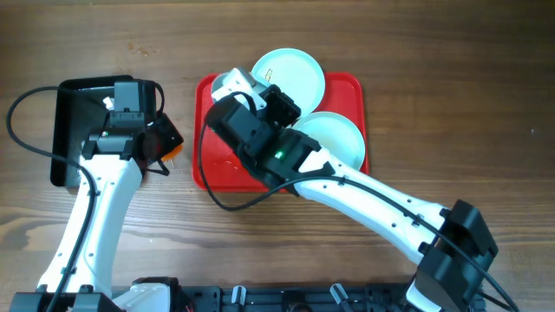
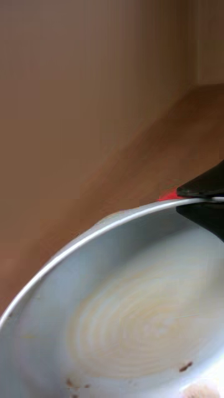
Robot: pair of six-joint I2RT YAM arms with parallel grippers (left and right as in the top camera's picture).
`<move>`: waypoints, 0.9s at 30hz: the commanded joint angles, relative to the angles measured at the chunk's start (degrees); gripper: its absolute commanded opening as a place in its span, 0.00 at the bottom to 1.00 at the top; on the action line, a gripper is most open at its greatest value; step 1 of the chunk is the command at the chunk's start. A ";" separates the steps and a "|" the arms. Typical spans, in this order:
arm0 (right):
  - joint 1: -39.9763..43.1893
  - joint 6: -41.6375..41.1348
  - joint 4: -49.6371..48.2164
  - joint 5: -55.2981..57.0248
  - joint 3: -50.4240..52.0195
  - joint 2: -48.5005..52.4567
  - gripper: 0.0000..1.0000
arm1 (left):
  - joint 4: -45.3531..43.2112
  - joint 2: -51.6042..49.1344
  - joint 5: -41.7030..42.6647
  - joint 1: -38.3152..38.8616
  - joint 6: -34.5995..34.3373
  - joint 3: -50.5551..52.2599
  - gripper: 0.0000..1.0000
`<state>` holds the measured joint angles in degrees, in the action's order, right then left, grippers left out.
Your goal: Clean dirty plates on tray and stack at the side
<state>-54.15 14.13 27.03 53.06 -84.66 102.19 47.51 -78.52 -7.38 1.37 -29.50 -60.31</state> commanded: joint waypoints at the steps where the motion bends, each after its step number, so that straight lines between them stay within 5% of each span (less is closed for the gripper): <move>1: -1.88 8.37 -4.15 7.32 -0.39 -0.39 0.04 | -0.04 0.74 0.57 -0.26 -0.81 0.31 0.04; 10: -2.67 4.09 -3.21 5.01 -0.15 -0.39 0.04 | -0.04 0.74 0.57 -0.26 -0.81 0.31 0.04; 22: 6.49 -36.83 7.72 -29.38 -0.07 -0.28 0.04 | -0.04 0.74 2.56 -0.24 -0.26 0.31 0.04; 27: 11.76 -42.66 7.98 -43.15 1.16 1.77 0.04 | -0.74 0.74 10.58 -0.11 5.57 0.31 0.04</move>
<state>-45.23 -18.20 35.29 23.68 -84.64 102.21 47.42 -78.52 -3.29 1.37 -28.03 -60.31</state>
